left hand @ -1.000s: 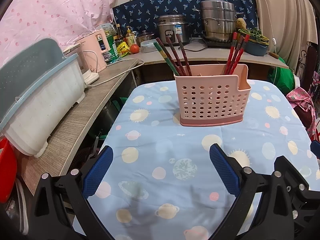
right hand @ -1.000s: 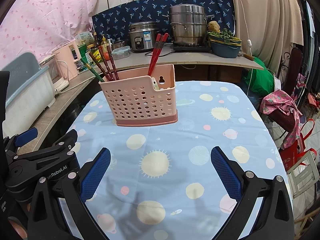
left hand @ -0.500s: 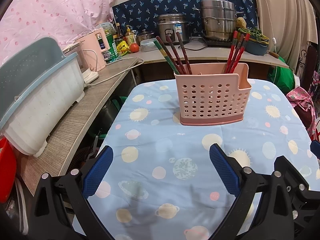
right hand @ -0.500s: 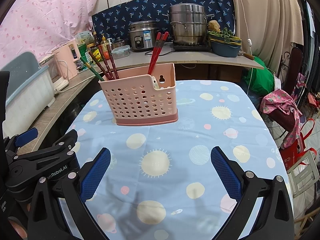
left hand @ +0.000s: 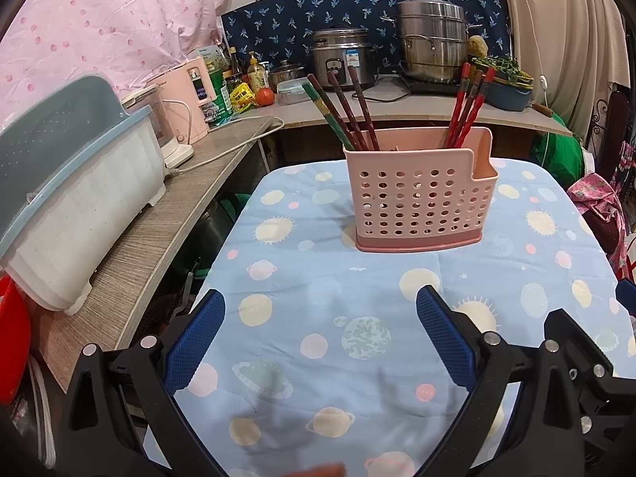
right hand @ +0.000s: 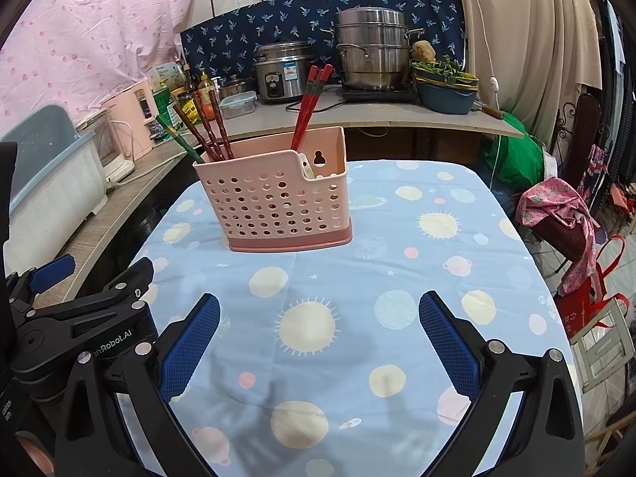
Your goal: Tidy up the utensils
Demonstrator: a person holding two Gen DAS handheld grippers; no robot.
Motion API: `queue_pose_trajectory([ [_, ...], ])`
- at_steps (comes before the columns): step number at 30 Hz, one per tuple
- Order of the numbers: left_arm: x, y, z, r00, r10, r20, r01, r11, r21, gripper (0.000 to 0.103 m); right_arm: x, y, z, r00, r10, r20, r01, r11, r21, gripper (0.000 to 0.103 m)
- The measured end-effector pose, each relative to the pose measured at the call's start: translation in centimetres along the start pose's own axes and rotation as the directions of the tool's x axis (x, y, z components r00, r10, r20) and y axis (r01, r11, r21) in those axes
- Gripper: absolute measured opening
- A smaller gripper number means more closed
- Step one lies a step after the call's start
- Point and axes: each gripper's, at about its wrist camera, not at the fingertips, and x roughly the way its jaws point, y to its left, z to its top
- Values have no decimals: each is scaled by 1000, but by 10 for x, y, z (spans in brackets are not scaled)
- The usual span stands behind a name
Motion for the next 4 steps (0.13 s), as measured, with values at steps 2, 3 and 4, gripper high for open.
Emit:
queue_pose_trajectory([
  [2, 0, -1, 1, 1000, 0, -2, 0, 1000, 2, 93, 1, -1, 0, 1000, -2, -3, 2, 1000, 0, 97],
  [3, 1, -1, 1, 1000, -2, -4, 2, 1000, 4, 93, 2, -1, 0, 1000, -1, -4, 1, 1000, 1, 97],
  [4, 1, -2, 2, 1000, -4, -6, 4, 1000, 6, 93, 2, -2, 0, 1000, 0, -4, 0, 1000, 2, 97],
])
